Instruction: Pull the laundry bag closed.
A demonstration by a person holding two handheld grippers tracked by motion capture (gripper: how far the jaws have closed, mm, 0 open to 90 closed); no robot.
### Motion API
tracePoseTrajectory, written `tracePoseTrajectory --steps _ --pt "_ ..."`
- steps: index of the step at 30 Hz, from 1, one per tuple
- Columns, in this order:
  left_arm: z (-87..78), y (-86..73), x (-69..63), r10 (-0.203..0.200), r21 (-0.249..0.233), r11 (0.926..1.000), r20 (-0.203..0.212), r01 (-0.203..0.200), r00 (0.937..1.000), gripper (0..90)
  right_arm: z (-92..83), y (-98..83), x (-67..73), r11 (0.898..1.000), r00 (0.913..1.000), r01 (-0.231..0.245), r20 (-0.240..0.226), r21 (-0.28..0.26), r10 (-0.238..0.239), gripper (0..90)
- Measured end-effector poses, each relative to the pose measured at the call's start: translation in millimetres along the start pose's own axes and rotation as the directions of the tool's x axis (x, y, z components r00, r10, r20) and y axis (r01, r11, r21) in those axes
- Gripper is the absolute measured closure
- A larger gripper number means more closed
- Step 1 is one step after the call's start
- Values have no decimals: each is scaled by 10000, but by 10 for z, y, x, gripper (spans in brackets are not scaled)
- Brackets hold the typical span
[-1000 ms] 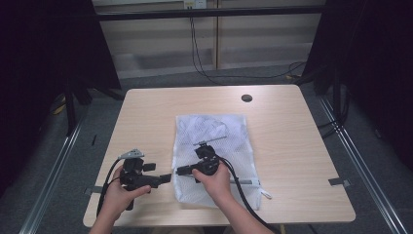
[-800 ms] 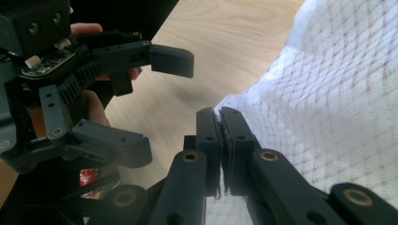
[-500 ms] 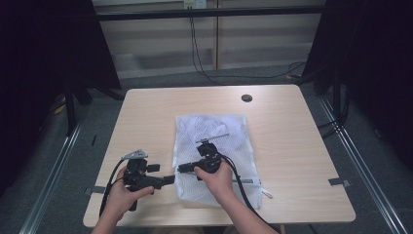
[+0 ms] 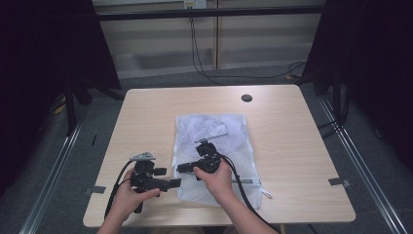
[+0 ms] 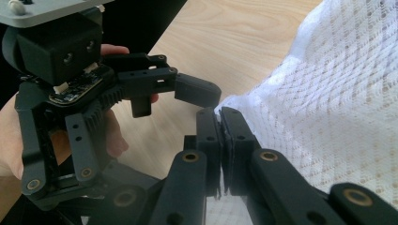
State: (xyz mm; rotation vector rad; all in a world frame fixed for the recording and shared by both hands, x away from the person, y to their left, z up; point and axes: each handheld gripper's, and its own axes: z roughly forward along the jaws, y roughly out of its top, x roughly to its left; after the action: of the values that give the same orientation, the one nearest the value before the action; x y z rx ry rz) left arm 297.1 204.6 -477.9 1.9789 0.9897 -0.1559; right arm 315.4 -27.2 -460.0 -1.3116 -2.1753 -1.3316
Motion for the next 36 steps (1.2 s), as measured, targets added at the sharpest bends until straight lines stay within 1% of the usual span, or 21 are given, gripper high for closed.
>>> tracePoseTrajectory --steps 3,4,7,8,9,12,13,15,16,17,19,20,22,24,25,26,27,29,31,32,36 --pt "6 8 6 -9 -18 10000 38 9 10000 91 -5 2 6 10000 10000 -5 -2 -7 5 866" --pt "13 5 -1 -131 -30 9999 101 131 9999 104 -11 4 4 10000 10000 -13 -26 -43 13 866" --pt "24 2 1 -119 -31 9999 239 120 9996 134 -18 8 5 9999 10000 -43 -55 -105 42 866" --pt "38 -1 -1 -287 -97 9995 341 290 9990 142 -18 8 6 9999 10000 -20 -62 -122 19 866" --pt "50 -3 -10 -317 -83 9994 419 321 9986 150 -18 8 10 9999 10000 -26 -54 -116 25 866" --pt "63 -5 -12 -253 -4 9997 420 254 9988 178 -20 10 22 9999 10000 5 -65 -119 -6 866" --pt "69 -5 -17 -328 -8 9995 463 328 9984 190 -20 9 22 9999 10000 40 -71 -124 -41 866" --pt "76 -1 -20 -342 -49 9994 432 345 9985 212 -20 8 30 9999 9999 26 -120 -124 -27 866" --pt "74 4 -16 -354 -66 9993 503 358 9981 212 -20 8 30 9999 9999 26 -120 -124 -27 866" --pt "77 8 -19 -444 -132 9989 573 453 9974 235 -19 8 34 9999 10000 2 -88 -122 -3 866" --pt "72 16 -12 -443 -158 9988 626 453 9971 291 -21 7 44 9999 10000 40 -62 -121 -41 866" --pt "75 18 -15 -483 -133 9987 650 492 9967 291 -21 7 44 9999 10000 40 -62 -121 -41 866" --pt "80 18 -18 -351 -16 9994 598 353 9976 323 -28 10 43 9997 9999 79 -84 -212 -81 866" --pt "92 20 -34 -462 -25 9989 711 465 9964 333 -37 15 41 9997 9999 46 -130 -231 -49 866" --pt "96 23 -42 -495 -40 9987 696 499 9963 348 -39 17 39 9997 9999 45 -145 -257 -49 866" --pt "96 28 -41 -425 28 9991 691 424 9967 359 -41 18 36 9996 9998 56 -163 -262 -61 866" --pt "104 34 -49 -599 3 9982 764 601 9953 373 -46 21 39 9997 9999 61 -136 -253 -65 866" --pt "105 39 -42 -577 72 9983 828 573 9949 387 -48 22 40 9996 9999 57 -141 -263 -61 866" --pt "113 41 -44 -675 75 9977 935 671 9933 413 -57 30 40 9995 9998 29 -188 -307 -35 866" --pt "114 43 -41 -626 87 9980 951 621 9935 423 -58 30 39 9996 9998 30 -185 -279 -35 866" --pt "124 46 -47 -681 6 9977 1071 685 9919 457 -65 29 42 9996 9998 50 -175 -294 -55 866"
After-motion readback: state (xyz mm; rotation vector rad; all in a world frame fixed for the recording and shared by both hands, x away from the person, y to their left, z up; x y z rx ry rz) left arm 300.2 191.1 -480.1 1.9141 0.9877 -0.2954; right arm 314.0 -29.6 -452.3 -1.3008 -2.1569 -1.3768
